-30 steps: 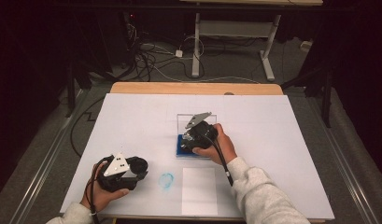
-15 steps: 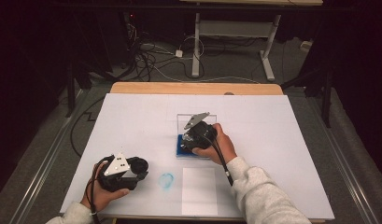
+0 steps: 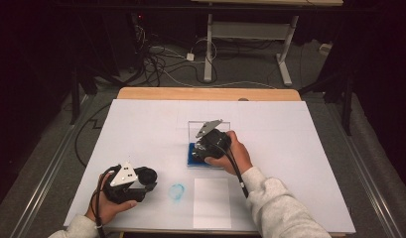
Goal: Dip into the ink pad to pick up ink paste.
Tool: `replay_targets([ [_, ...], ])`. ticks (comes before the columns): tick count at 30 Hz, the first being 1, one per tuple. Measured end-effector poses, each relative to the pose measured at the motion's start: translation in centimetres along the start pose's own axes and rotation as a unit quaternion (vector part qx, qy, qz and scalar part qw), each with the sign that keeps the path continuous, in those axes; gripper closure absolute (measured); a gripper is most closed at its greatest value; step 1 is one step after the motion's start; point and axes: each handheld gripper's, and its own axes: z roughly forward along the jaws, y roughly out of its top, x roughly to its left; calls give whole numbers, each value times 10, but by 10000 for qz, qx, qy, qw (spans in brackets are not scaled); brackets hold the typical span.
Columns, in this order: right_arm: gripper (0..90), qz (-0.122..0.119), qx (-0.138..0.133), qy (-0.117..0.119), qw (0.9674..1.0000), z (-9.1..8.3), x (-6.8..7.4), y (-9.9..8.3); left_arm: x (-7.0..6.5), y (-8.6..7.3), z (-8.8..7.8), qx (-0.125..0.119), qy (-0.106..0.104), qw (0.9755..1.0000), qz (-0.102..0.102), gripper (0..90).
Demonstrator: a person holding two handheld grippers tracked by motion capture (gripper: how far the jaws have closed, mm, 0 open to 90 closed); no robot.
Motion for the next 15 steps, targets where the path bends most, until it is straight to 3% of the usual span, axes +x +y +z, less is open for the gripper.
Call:
replay_targets([
  [4, 566, 136, -326, 4, 9994, -14, -4, -1, 1, -1, 0, 0, 6, 10000, -21, 367],
  [15, 566, 317, -735, -237, 9965, -52, -14, -11, 0, 0, 0, 0, 8, 10000, -24, 367],
])
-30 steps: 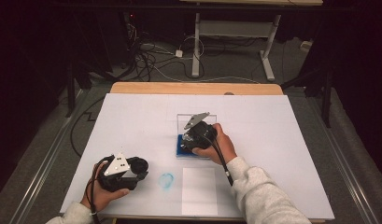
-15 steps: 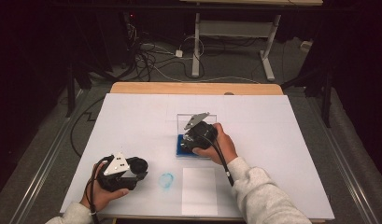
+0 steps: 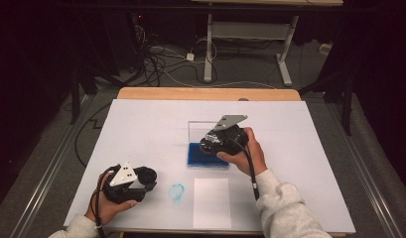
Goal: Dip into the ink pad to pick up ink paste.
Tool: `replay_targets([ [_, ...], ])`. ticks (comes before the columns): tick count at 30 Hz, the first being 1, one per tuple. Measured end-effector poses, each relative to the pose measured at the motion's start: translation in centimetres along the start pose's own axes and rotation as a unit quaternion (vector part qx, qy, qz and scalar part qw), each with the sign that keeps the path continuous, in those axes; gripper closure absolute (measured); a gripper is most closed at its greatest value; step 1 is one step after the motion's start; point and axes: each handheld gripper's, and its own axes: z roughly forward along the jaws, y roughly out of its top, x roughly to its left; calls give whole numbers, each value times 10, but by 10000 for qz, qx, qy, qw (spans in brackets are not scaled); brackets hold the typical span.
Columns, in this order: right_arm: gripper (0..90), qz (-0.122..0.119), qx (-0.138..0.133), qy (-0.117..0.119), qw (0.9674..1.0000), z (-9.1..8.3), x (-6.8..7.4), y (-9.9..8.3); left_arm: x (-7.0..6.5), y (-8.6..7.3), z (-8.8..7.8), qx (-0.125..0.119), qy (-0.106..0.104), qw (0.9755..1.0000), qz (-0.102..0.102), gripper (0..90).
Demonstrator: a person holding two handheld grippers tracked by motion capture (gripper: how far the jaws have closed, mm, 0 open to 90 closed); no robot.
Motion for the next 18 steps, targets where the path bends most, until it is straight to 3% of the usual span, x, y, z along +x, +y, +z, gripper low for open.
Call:
replay_targets([
  [4, 566, 78, -141, -52, 9999, -12, -2, -2, -1, 0, 1, 15, -1, 10000, 17, 367],
  [18, 566, -42, -486, -87, 9988, -45, 1, 6, 0, 1, 1, 9, -14, 10000, 18, 367],
])
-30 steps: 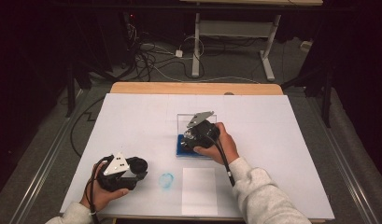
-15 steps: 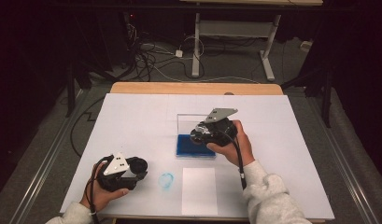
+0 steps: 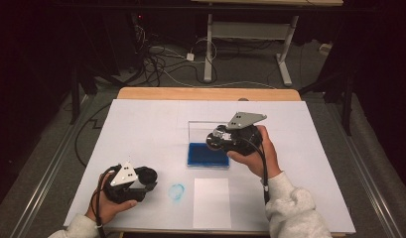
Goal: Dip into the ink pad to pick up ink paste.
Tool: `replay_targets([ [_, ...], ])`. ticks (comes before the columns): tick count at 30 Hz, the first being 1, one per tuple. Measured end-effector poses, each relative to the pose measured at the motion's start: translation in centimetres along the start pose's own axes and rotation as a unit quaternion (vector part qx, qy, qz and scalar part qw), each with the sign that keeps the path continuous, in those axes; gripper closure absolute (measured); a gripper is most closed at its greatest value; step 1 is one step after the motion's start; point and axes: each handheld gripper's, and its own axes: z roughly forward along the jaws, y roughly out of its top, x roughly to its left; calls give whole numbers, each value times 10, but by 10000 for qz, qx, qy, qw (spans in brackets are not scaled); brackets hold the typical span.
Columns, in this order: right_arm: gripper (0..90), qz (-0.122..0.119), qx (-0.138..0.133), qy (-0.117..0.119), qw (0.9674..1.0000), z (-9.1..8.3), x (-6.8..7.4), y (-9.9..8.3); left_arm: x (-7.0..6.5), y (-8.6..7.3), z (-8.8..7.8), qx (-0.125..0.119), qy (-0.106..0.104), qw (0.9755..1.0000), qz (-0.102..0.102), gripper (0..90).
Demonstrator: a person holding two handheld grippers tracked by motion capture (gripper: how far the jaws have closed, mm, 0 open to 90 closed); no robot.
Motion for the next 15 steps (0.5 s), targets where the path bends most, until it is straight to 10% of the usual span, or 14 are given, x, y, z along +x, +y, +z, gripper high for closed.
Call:
replay_targets([
  [15, 566, 44, 190, 19, 9998, 9, -1, -7, 0, 0, 1, 16, -4, 10000, 21, 367],
])
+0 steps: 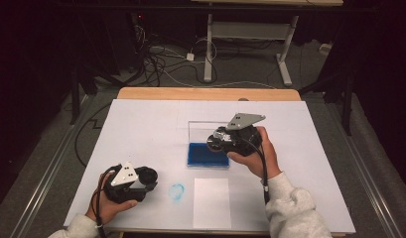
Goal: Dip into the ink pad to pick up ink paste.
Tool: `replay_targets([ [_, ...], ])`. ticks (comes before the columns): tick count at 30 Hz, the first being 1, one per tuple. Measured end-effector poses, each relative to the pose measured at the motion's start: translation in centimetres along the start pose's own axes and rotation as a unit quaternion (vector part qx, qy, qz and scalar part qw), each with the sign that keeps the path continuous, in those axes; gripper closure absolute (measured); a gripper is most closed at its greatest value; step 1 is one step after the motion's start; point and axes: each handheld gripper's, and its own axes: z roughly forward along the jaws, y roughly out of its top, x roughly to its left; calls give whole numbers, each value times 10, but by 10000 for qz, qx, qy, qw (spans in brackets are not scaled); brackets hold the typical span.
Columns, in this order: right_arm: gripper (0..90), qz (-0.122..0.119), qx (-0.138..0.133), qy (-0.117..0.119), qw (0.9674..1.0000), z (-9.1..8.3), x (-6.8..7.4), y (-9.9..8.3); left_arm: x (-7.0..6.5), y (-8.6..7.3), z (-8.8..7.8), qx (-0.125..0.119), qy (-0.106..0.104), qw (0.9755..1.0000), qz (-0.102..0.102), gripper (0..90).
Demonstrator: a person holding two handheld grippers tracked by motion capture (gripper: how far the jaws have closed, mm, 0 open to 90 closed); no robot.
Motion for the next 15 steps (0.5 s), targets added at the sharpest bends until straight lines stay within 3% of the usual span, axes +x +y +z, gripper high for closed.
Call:
replay_targets([
  [11, 566, 86, 558, 77, 9984, 33, -3, -20, 0, 0, 0, 12, -7, 10000, 16, 367],
  [15, 566, 108, 642, 141, 9978, 39, -5, -24, 1, -1, 0, 18, -7, 10000, 16, 367],
])
